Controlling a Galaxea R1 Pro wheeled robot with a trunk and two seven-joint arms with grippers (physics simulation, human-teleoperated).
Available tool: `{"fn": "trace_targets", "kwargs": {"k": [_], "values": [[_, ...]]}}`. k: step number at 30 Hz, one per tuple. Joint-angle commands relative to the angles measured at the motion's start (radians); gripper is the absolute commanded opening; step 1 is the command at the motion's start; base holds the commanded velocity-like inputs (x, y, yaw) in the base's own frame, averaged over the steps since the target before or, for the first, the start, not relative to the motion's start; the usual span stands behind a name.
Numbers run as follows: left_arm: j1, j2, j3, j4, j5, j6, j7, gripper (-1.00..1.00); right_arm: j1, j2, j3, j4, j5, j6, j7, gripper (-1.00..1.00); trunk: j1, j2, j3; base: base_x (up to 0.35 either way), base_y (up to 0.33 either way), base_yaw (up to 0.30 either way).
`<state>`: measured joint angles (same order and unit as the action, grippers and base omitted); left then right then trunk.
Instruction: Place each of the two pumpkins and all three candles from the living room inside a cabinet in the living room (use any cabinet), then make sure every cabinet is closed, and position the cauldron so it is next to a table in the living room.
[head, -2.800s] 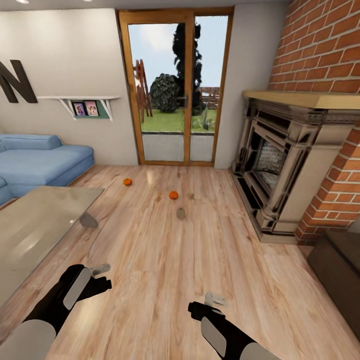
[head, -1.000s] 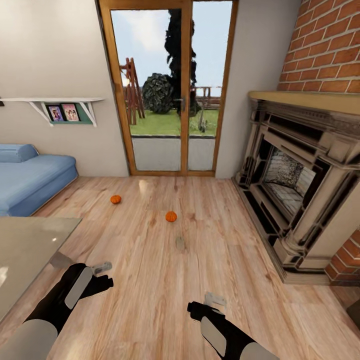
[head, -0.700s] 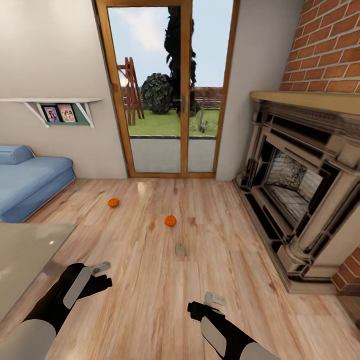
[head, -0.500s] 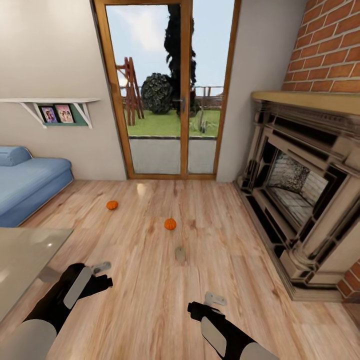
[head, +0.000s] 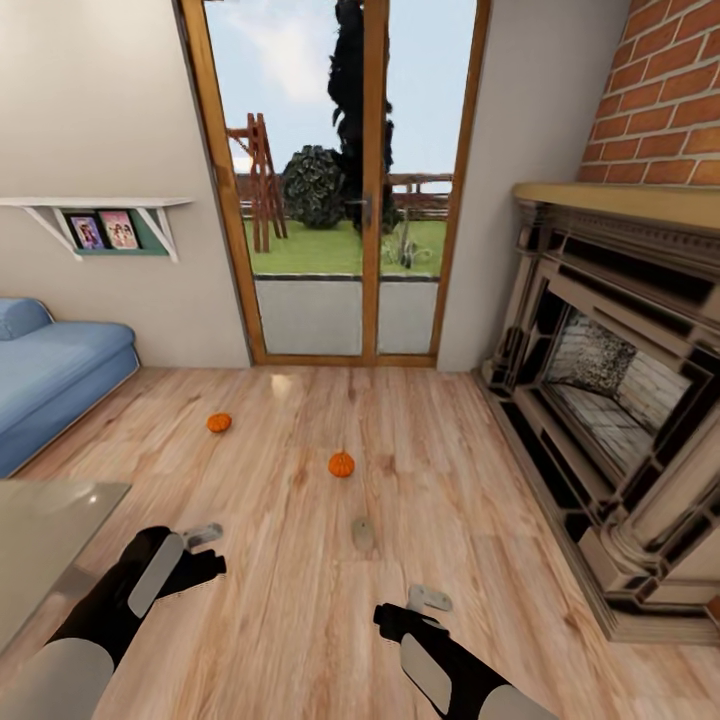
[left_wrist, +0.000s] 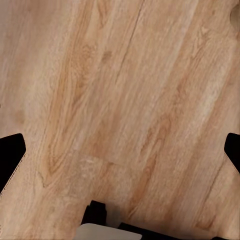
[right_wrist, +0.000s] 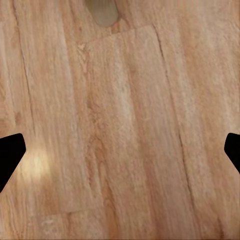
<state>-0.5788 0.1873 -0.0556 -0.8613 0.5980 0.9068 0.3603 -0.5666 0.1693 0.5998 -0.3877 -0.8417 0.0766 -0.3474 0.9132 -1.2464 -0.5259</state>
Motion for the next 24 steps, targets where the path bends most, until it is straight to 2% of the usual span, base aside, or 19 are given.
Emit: {"fn": "trace_targets", "kwargs": {"k": [1, 15, 24], "values": [[0.0, 0.001, -0.004, -0.001, 0.011, 0.001, 0.009, 1.0, -0.001, 0.0, 0.008, -0.002, -0.004, 0.004, -0.008, 1.0, 0.001, -0.001, -0.001, 0.31, 0.131, 0.0], [-0.001, 0.002, -0.001, -0.003, 0.011, 0.001, 0.009, 1.0, -0.001, 0.002, 0.008, -0.001, -0.004, 0.002, -0.008, 1.0, 0.001, -0.001, -0.001, 0.302, 0.121, 0.0], [-0.001, 0.003, -0.001, -0.003, 0.013, 0.001, 0.009, 1.0, -0.001, 0.002, 0.008, 0.0, -0.004, 0.0, -0.008, 1.0, 0.001, -0.001, -0.001, 0.289, 0.017, 0.0]]}}
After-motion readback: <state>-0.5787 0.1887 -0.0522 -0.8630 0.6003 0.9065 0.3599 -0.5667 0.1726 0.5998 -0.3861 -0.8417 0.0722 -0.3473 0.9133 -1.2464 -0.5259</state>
